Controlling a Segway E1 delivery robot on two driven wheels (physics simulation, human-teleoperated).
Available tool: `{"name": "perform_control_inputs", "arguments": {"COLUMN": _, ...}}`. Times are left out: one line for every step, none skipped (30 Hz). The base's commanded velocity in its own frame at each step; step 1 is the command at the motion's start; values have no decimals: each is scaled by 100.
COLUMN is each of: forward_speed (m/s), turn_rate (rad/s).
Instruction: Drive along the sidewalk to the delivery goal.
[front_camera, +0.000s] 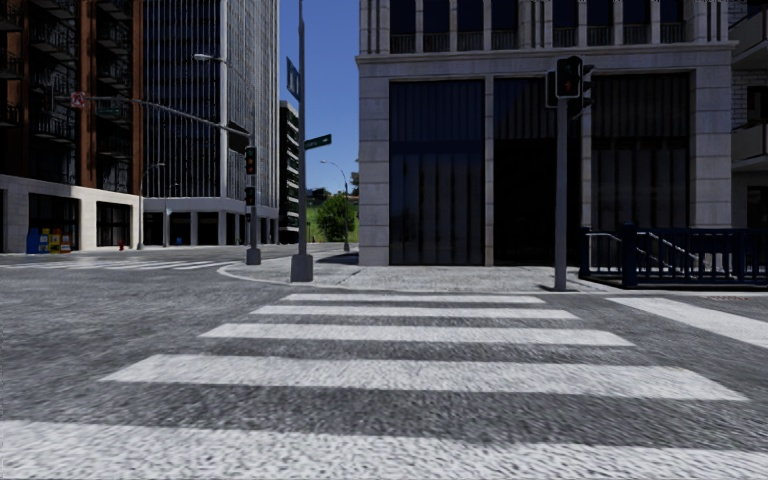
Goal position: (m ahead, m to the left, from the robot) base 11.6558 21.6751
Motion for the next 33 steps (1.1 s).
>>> {"name": "perform_control_inputs", "arguments": {"forward_speed": 200, "turn_rate": 0}}
{"name": "perform_control_inputs", "arguments": {"forward_speed": 200, "turn_rate": 0}}
{"name": "perform_control_inputs", "arguments": {"forward_speed": 200, "turn_rate": 0}}
{"name": "perform_control_inputs", "arguments": {"forward_speed": 200, "turn_rate": 0}}
{"name": "perform_control_inputs", "arguments": {"forward_speed": 200, "turn_rate": 0}}
{"name": "perform_control_inputs", "arguments": {"forward_speed": 200, "turn_rate": 0}}
{"name": "perform_control_inputs", "arguments": {"forward_speed": 200, "turn_rate": 0}}
{"name": "perform_control_inputs", "arguments": {"forward_speed": 200, "turn_rate": 0}}
{"name": "perform_control_inputs", "arguments": {"forward_speed": 200, "turn_rate": 0}}
{"name": "perform_control_inputs", "arguments": {"forward_speed": 200, "turn_rate": 0}}
{"name": "perform_control_inputs", "arguments": {"forward_speed": 200, "turn_rate": 0}}
{"name": "perform_control_inputs", "arguments": {"forward_speed": 200, "turn_rate": 0}}
{"name": "perform_control_inputs", "arguments": {"forward_speed": 200, "turn_rate": 0}}
{"name": "perform_control_inputs", "arguments": {"forward_speed": 200, "turn_rate": 0}}
{"name": "perform_control_inputs", "arguments": {"forward_speed": 200, "turn_rate": 0}}
{"name": "perform_control_inputs", "arguments": {"forward_speed": 200, "turn_rate": 0}}
{"name": "perform_control_inputs", "arguments": {"forward_speed": 200, "turn_rate": 0}}
{"name": "perform_control_inputs", "arguments": {"forward_speed": 200, "turn_rate": 0}}
{"name": "perform_control_inputs", "arguments": {"forward_speed": 200, "turn_rate": 0}}
{"name": "perform_control_inputs", "arguments": {"forward_speed": 200, "turn_rate": 0}}
{"name": "perform_control_inputs", "arguments": {"forward_speed": 200, "turn_rate": 0}}
{"name": "perform_control_inputs", "arguments": {"forward_speed": 200, "turn_rate": 0}}
{"name": "perform_control_inputs", "arguments": {"forward_speed": 200, "turn_rate": 0}}
{"name": "perform_control_inputs", "arguments": {"forward_speed": 200, "turn_rate": 0}}
{"name": "perform_control_inputs", "arguments": {"forward_speed": 200, "turn_rate": 0}}
{"name": "perform_control_inputs", "arguments": {"forward_speed": 200, "turn_rate": 0}}
{"name": "perform_control_inputs", "arguments": {"forward_speed": 200, "turn_rate": 0}}
{"name": "perform_control_inputs", "arguments": {"forward_speed": 200, "turn_rate": 0}}
{"name": "perform_control_inputs", "arguments": {"forward_speed": 200, "turn_rate": 0}}
{"name": "perform_control_inputs", "arguments": {"forward_speed": 200, "turn_rate": 0}}
{"name": "perform_control_inputs", "arguments": {"forward_speed": 200, "turn_rate": 0}}
{"name": "perform_control_inputs", "arguments": {"forward_speed": 200, "turn_rate": 0}}
{"name": "perform_control_inputs", "arguments": {"forward_speed": 200, "turn_rate": 0}}
